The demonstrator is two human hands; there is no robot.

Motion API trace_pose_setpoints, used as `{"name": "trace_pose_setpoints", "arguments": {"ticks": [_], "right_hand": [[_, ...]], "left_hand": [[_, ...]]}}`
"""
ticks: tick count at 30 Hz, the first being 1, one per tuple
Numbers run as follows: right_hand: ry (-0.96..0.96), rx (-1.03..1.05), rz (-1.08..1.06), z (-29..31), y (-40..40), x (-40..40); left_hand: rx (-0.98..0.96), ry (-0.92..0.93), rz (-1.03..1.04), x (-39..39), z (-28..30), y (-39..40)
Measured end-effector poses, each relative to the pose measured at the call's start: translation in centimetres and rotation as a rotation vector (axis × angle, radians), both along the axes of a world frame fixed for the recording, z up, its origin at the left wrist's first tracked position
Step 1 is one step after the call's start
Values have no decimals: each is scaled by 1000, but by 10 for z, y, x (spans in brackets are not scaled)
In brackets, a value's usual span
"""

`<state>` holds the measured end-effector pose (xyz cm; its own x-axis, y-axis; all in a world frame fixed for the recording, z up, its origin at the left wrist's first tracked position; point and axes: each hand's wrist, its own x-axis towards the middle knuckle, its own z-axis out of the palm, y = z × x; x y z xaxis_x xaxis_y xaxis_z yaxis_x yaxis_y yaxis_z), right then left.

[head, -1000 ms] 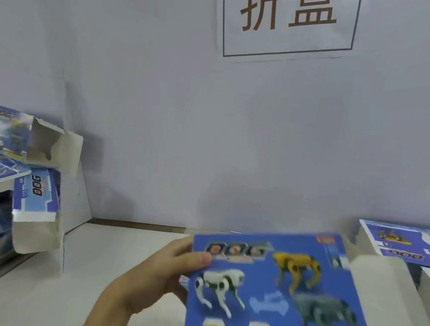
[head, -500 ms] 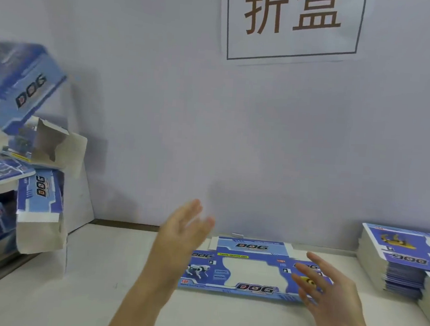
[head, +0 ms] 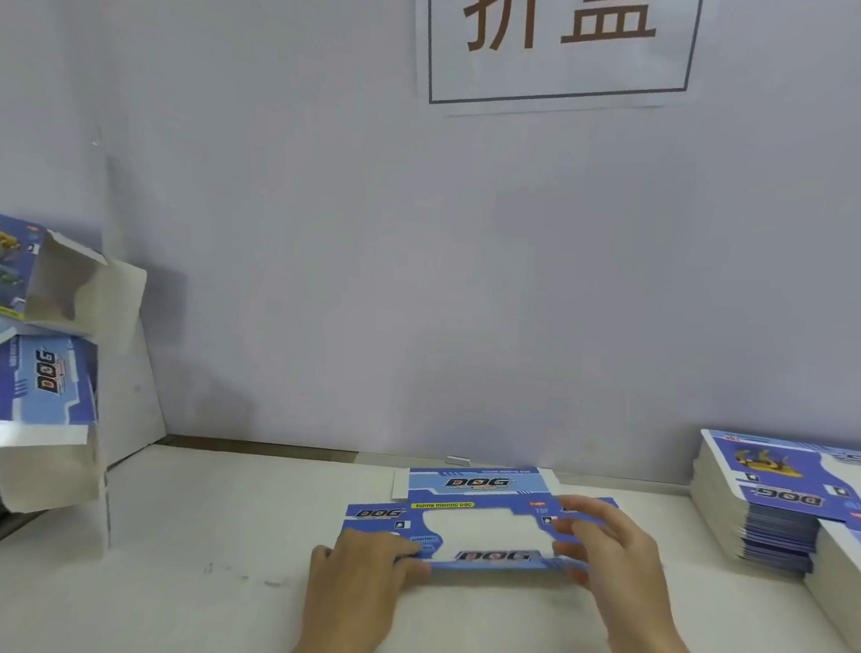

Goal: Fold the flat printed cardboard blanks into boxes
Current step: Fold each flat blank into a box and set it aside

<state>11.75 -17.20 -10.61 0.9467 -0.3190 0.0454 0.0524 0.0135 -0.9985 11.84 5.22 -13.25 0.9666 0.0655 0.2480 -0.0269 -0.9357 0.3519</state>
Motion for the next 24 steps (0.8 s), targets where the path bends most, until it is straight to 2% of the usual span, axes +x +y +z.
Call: {"name": "trace_pose_setpoints", "arguments": {"ticks": [5, 7, 9, 11, 14, 15, 17, 18, 20, 22, 24], "right_hand": [[-232, -40, -234, 3, 2, -3], [-265, -46, -281, 6, 1, -5], [-225, -34, -207, 7, 0, -4], [-125, 7, -23, 9, 3, -5], [-18, 162, 269, 14, 14, -8], [-1, 247, 325, 16, 17, -8], [6, 351, 377, 22, 22, -9], [11, 364, 351, 24, 24, -9], [17, 313, 203, 26, 26, -8], [28, 213, 54, 24, 24, -5], [8, 149, -29, 25, 20, -4]], "left_hand": [[154, -235, 60, -4, 16, -4], [168, -366, 74, -8, 25, -6], [160, -526, 49, -13, 32, -6], [158, -643, 19, -16, 39, -7], [182, -709, -104, -20, 48, -12], [152, -683, -187, -21, 50, -16], [-2, -414, -352, -26, 58, -22], [-117, -238, -415, -27, 60, -25], [-186, 16, -481, -26, 58, -32], [-198, 117, -477, -25, 53, -37], [-271, 52, -405, -21, 48, -36]]}}
